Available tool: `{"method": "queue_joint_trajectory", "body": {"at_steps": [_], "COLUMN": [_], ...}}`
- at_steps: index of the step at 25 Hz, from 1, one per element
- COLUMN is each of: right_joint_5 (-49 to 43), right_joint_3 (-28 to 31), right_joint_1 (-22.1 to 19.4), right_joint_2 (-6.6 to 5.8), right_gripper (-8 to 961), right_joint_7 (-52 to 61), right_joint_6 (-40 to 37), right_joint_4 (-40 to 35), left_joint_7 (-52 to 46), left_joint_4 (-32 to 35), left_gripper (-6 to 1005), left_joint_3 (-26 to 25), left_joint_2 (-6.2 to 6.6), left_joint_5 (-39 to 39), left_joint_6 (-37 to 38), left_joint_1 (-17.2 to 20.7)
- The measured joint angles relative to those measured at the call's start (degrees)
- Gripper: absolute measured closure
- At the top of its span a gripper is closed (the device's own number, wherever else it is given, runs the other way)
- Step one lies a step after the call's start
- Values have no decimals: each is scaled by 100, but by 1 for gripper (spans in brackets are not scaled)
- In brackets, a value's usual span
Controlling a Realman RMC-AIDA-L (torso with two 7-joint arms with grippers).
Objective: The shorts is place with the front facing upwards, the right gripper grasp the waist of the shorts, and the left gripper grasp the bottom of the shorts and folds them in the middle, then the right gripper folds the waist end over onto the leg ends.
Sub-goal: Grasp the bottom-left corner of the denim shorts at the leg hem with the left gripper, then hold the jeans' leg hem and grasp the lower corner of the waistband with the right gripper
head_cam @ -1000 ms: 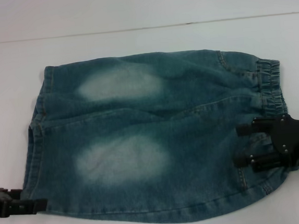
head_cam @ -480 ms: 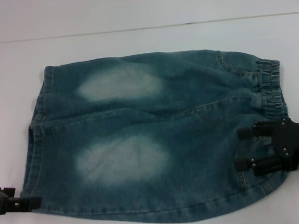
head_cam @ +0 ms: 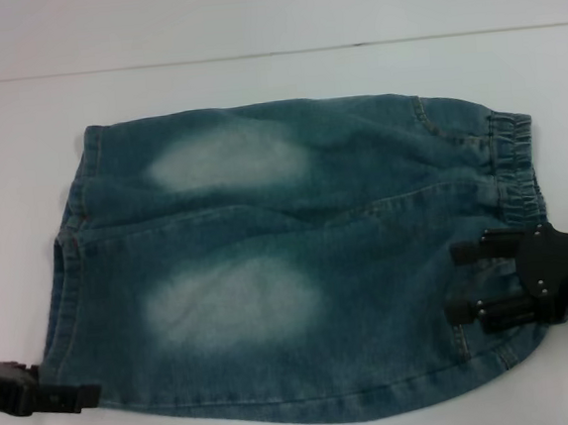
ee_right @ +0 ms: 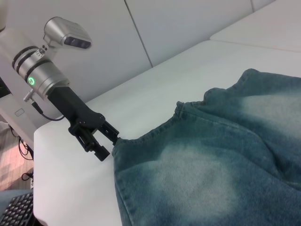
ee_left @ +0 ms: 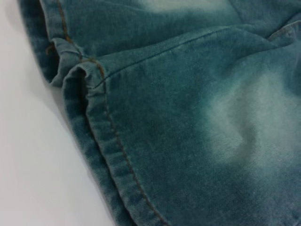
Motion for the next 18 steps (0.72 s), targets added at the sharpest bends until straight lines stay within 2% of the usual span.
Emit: {"method": "queue_joint_trajectory", "body": {"at_steps": [7,13,18], "right_joint_5": [2,2,2], "right_joint_3": [0,0,0], "right_joint_1": [12,27,49], "right_joint_2": [-2,-2,-2], "right_gripper": [6,6,6], "right_joint_7": [3,10,27], "right_joint_6": [8,18,8], "right_joint_4": [0,0,-1], "left_joint_7": [-3,32,64], "left_joint_4": [39,-18,-325], "left_gripper": [76,164,237], "left_joint_3": [-44,-5,-29], "left_joint_2": [28,41,226], "left_joint_5": [-38,-25,-85], "left_joint_6": [112,54,54], "left_joint_1": [-101,-177,-283]}}
